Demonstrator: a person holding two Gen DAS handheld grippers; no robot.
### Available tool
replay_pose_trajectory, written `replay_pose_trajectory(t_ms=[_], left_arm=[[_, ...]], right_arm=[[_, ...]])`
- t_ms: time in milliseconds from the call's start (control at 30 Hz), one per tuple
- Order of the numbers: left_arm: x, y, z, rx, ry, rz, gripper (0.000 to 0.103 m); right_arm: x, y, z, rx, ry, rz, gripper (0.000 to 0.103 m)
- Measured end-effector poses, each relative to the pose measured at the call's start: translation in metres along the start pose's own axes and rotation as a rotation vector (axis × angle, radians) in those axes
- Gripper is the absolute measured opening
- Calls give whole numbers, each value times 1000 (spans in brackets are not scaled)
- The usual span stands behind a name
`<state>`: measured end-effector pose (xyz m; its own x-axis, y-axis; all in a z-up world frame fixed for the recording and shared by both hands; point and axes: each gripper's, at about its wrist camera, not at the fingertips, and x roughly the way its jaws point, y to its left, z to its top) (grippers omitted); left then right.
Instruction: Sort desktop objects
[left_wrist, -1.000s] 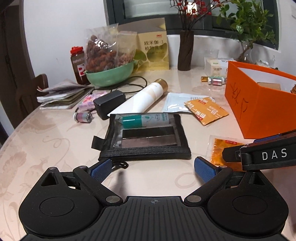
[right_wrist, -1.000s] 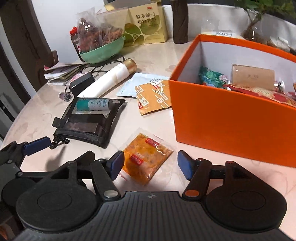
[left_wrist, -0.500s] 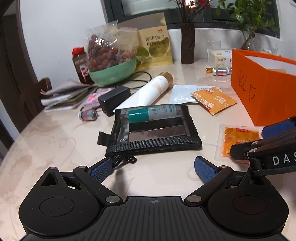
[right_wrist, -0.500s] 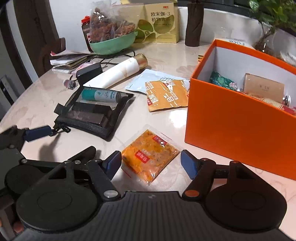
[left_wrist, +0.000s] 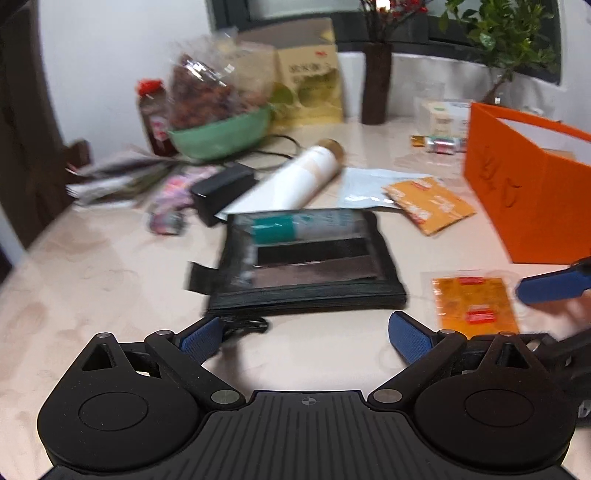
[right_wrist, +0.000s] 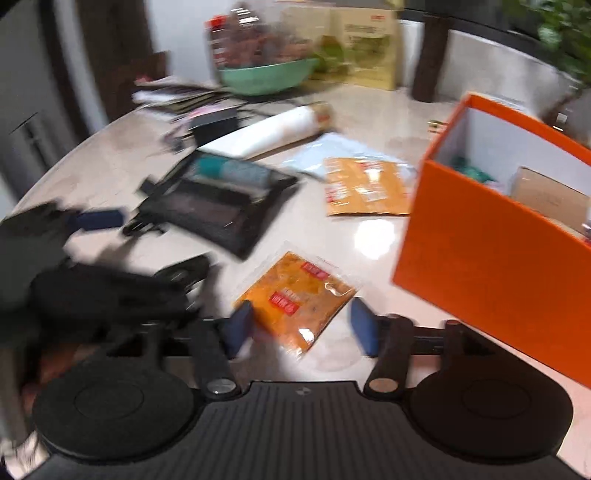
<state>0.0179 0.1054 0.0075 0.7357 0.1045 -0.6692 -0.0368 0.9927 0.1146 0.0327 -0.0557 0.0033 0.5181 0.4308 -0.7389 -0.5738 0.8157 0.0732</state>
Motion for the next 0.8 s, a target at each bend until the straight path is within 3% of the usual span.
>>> replay_pose_trajectory(t_ms=[167,233,333,600,700,767,800], left_arm=[[6,-10,4,37,-5,-29,103],[9,-14,6,48,-8,-28,103],[10,-24,8,89,-36,14,103],[17,-29,16,85,-42,49,103],[17,-29,15,97,-48,47,103],[18,-27,15,93,-51,47,103],[19,-25,16,86,-45,45,103]], right_arm=[[-1,3,-4,-84,-28,6,59],[-1,2,-3,-87,-46,-2,36],[-1,2,-5,-90,-75,-13,33],[-4,3,-11,-123,-118,-32,27],[-5,-3,-12,-133,-126,9,30],[-4,-9,-8,-125,-110,14,52],[-3,-12,-6,-115,-110,1,69]])
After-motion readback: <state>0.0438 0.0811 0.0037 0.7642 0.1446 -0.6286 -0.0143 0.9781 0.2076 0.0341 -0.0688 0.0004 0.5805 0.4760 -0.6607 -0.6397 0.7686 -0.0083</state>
